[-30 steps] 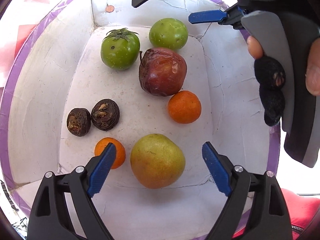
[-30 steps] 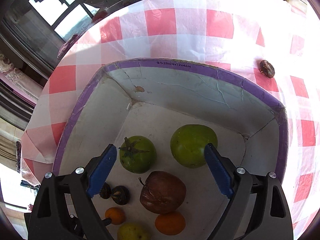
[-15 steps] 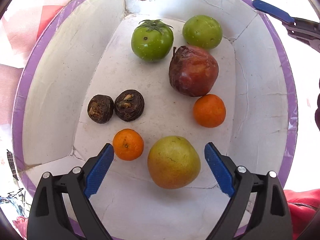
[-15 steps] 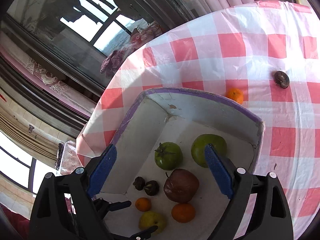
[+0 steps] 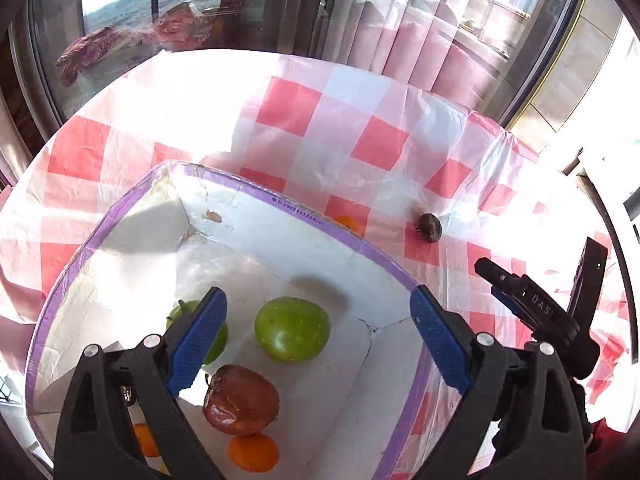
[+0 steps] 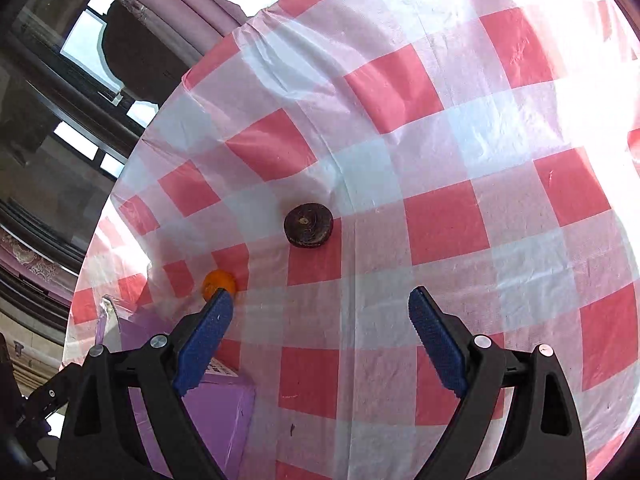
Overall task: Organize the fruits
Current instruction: 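Lift both open tools out of the box toward the remaining fruits, then grasp the tangerine with the left tool while the right tool grasps the dark round fruit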
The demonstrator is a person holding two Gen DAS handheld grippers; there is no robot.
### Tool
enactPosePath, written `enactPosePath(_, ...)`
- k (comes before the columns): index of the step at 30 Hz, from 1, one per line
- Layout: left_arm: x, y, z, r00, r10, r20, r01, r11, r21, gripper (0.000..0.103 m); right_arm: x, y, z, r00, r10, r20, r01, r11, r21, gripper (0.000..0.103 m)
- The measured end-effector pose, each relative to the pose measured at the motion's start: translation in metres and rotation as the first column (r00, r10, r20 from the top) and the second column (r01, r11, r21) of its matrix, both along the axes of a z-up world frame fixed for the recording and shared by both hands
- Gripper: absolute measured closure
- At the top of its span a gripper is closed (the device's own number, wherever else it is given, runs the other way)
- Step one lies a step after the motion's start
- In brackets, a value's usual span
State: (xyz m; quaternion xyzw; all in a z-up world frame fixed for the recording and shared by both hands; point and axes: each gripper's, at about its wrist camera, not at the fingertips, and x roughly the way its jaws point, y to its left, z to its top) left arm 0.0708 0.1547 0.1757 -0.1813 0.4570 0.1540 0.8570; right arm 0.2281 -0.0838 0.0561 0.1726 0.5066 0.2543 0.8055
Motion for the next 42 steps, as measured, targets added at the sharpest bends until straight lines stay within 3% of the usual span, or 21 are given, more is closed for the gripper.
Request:
enactPosePath(5, 0.091, -0.042, -0.014, 0.998, -0.066, -0.018, 0.067, 0.998, 0.007, 0.009, 0.003, -0.016, -0.01, 0.996, -0.017, 0.089, 0.027, 0.993, -0.112, 0.016)
enactPosePath(9, 0.133, -0.04, -0.04, 0.997, 0.027, -0.067, -0.03, 0.998, -0.05, 0.009, 0.018, -0.001, -0.018, 0.99, 0.068, 0.12, -0.051, 0.988, -0.145, 0.016)
enactPosePath(12, 0.142, -0.036, -0.057, 0.986, 0.074, -0.15, -0.079, 0.996, -0.028, 0.009, 0.034, 0.024, -0.026, 0.978, 0.142, 0.15, -0.113, 0.975, -0.191, 0.018)
enactPosePath(14, 0.141, -0.032, -0.06, 0.984, 0.092, -0.155, -0.097, 0.995, -0.024, 0.009, 0.046, 0.041, -0.03, 0.97, 0.185, 0.155, -0.153, 0.968, -0.197, 0.02)
enactPosePath(18, 0.135, -0.026, -0.062, 0.979, 0.092, -0.184, -0.088, 0.996, 0.03, 0.009, 0.063, 0.073, -0.036, 0.949, 0.272, 0.161, -0.236, 0.948, -0.212, 0.026)
enactPosePath(21, 0.14, -0.025, -0.067, 0.972, 0.082, -0.22, -0.074, 0.996, 0.048, 0.009, 0.064, 0.091, -0.038, 0.926, 0.324, 0.192, -0.262, 0.92, -0.29, 0.026)
enactPosePath(22, 0.143, -0.026, -0.069, 0.97, 0.076, -0.232, -0.065, 0.996, 0.055, 0.009, 0.063, 0.092, -0.038, 0.921, 0.334, 0.202, -0.263, 0.914, -0.31, 0.031)
enactPosePath(23, 0.146, -0.027, -0.071, 0.967, 0.068, -0.247, -0.056, 0.997, 0.055, 0.008, 0.06, 0.092, -0.039, 0.917, 0.336, 0.217, -0.252, 0.906, -0.339, 0.036)
enactPosePath(25, 0.152, -0.026, -0.074, 0.962, 0.053, -0.268, -0.048, 0.999, 0.026, 0.005, 0.059, 0.084, -0.04, 0.92, 0.315, 0.235, -0.219, 0.907, -0.361, 0.062)
enactPosePath(27, 0.158, -0.028, -0.078, 0.95, 0.063, -0.305, -0.056, 0.998, 0.033, 0.005, 0.059, 0.076, -0.04, 0.915, 0.325, 0.239, -0.22, 0.898, -0.382, 0.063)
enactPosePath(29, 0.164, -0.03, -0.077, 0.951, 0.069, -0.301, -0.065, 0.998, 0.025, 0.005, 0.062, 0.057, -0.037, 0.934, 0.262, 0.243, -0.168, 0.922, -0.349, 0.063)
enactPosePath(31, 0.172, -0.036, -0.079, 0.942, 0.085, -0.323, -0.067, 0.996, 0.066, 0.005, 0.064, 0.033, -0.032, 0.947, 0.194, 0.255, -0.104, 0.939, -0.327, 0.063)
enactPosePath(35, 0.192, -0.038, -0.1, 0.891, 0.144, -0.43, -0.111, 0.989, 0.101, 0.006, 0.064, -0.027, -0.028, 0.966, 0.053, 0.252, 0.024, 0.956, -0.294, 0.063)
enactPosePath(37, 0.196, -0.028, -0.111, 0.84, 0.252, -0.48, -0.226, 0.968, 0.113, 0.006, 0.061, -0.056, -0.028, 0.968, -0.001, 0.252, 0.075, 0.956, -0.283, 0.063)
enactPosePath(42, 0.203, -0.015, -0.127, 0.768, 0.387, -0.51, -0.362, 0.92, 0.153, 0.008, 0.05, -0.109, -0.03, 0.965, -0.082, 0.249, 0.151, 0.95, -0.272, 0.063)
